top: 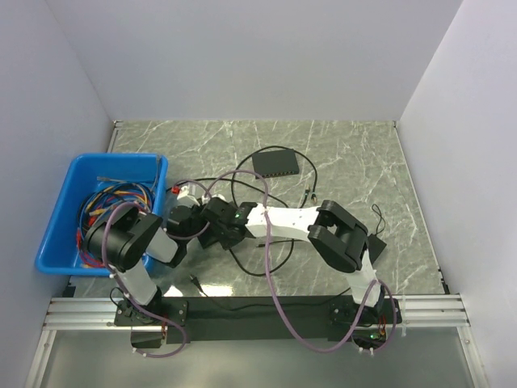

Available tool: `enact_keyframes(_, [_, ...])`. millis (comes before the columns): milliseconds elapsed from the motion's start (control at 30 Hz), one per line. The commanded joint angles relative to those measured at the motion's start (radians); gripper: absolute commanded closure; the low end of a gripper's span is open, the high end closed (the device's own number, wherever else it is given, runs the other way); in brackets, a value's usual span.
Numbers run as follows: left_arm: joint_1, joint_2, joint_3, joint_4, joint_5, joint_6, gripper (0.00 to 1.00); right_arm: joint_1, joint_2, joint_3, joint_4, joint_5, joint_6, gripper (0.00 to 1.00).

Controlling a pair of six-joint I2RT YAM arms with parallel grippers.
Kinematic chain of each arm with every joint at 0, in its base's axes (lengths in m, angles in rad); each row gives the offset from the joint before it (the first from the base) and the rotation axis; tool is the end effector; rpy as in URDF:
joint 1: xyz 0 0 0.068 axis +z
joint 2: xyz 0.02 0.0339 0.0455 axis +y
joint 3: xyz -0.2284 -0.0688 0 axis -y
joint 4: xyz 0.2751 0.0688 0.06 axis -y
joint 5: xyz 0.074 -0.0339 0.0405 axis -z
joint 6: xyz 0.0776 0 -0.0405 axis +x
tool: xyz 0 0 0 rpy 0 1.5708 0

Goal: Insert the plug into the switch port

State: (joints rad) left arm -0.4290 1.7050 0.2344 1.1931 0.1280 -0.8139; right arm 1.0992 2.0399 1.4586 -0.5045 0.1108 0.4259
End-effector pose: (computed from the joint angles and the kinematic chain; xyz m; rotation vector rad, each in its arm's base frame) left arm 0.2532 -0.1267 0.0308 -0.2820 1.9432 -0.9642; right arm 0.2151 0.4028 0.0826 -0.8551 2.5552 0.3523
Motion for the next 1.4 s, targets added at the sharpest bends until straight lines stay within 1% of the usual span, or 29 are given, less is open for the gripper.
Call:
enact_keyframes(0, [-0.024, 0.053, -0.05, -0.187, 0.11, 0.01, 0.99, -0.076, 0.031, 0.032, 0.218, 0.092, 0.04, 1.0])
enact_keyframes(67, [-0.013, 0.085, -0.047, -0.175, 0.122, 0.001, 0.99, -0.097, 0.032, 0.055, 0.202, 0.082, 0.069, 1.0])
enact_keyframes(200, [0.027, 0.134, -0.058, -0.092, 0.177, -0.013, 0.99, -0.127, 0.042, 0.065, 0.193, 0.05, 0.117, 1.0])
enact_keyframes(367, [0.035, 0.146, -0.049, -0.101, 0.191, -0.011, 0.99, -0.13, 0.068, 0.026, 0.221, -0.008, 0.094, 1.0])
enact_keyframes(400, [0.035, 0.15, -0.047, -0.102, 0.191, -0.011, 0.99, -0.13, 0.068, 0.022, 0.227, -0.017, 0.093, 0.91])
enact_keyframes(467, [0.035, 0.156, -0.046, -0.101, 0.194, -0.013, 0.99, -0.13, 0.056, -0.007, 0.242, -0.029, 0.09, 0.8])
enact_keyframes(500, [0.035, 0.154, -0.046, -0.099, 0.196, -0.014, 0.99, -0.128, 0.048, -0.018, 0.254, -0.033, 0.091, 0.71])
enact_keyframes(600, [0.035, 0.156, -0.046, -0.095, 0.196, -0.016, 0.99, -0.128, 0.02, -0.053, 0.264, -0.03, 0.085, 0.59])
enact_keyframes(700, [0.035, 0.157, -0.044, -0.096, 0.197, -0.016, 0.99, -0.127, -0.017, -0.084, 0.27, -0.026, 0.079, 0.53])
enact_keyframes(733, [0.035, 0.157, -0.043, -0.098, 0.196, -0.016, 0.99, -0.128, -0.027, -0.105, 0.271, -0.026, 0.077, 0.45])
enact_keyframes(800, [0.035, 0.154, -0.043, -0.101, 0.196, -0.014, 0.99, -0.128, -0.058, -0.122, 0.27, -0.026, 0.076, 0.35])
enact_keyframes(900, [0.035, 0.131, -0.041, -0.122, 0.188, -0.011, 0.99, -0.127, -0.121, -0.171, 0.287, -0.034, 0.077, 0.31])
enact_keyframes(967, [0.035, 0.082, -0.047, -0.136, 0.174, -0.014, 0.97, -0.128, -0.173, -0.222, 0.297, -0.037, 0.079, 0.3])
enact_keyframes(1000, [0.035, 0.058, -0.049, -0.168, 0.167, -0.016, 0.95, -0.125, -0.187, -0.245, 0.3, -0.033, 0.083, 0.29])
enact_keyframes(1033, [0.035, 0.003, -0.047, -0.19, 0.144, -0.016, 0.9, -0.125, -0.207, -0.251, 0.299, -0.027, 0.085, 0.29])
enact_keyframes(1100, [0.035, -0.056, -0.023, -0.26, 0.113, -0.01, 0.84, -0.128, -0.221, -0.271, 0.297, -0.011, 0.091, 0.29])
enact_keyframes(1133, [0.035, -0.083, -0.009, -0.345, 0.078, 0.004, 0.77, -0.13, -0.225, -0.279, 0.299, -0.005, 0.093, 0.28])
enact_keyframes(1200, [0.035, -0.155, 0.035, -0.42, 0.038, 0.018, 0.73, -0.136, -0.239, -0.297, 0.319, -0.013, 0.103, 0.29])
enact_keyframes(1233, [0.035, -0.191, 0.051, -0.482, 0.023, 0.028, 0.69, -0.139, -0.253, -0.317, 0.33, -0.02, 0.106, 0.28])
enact_keyframes(1300, [0.035, -0.222, 0.1, -0.539, -0.014, 0.038, 0.66, -0.144, -0.268, -0.348, 0.362, -0.039, 0.119, 0.28])
enact_keyframes(1333, [0.035, -0.241, 0.12, -0.565, -0.031, 0.048, 0.62, -0.145, -0.285, -0.357, 0.371, -0.045, 0.12, 0.28])
enact_keyframes(1367, [0.035, -0.249, 0.159, -0.634, -0.071, 0.056, 0.6, -0.148, -0.291, -0.363, 0.376, -0.048, 0.122, 0.28])
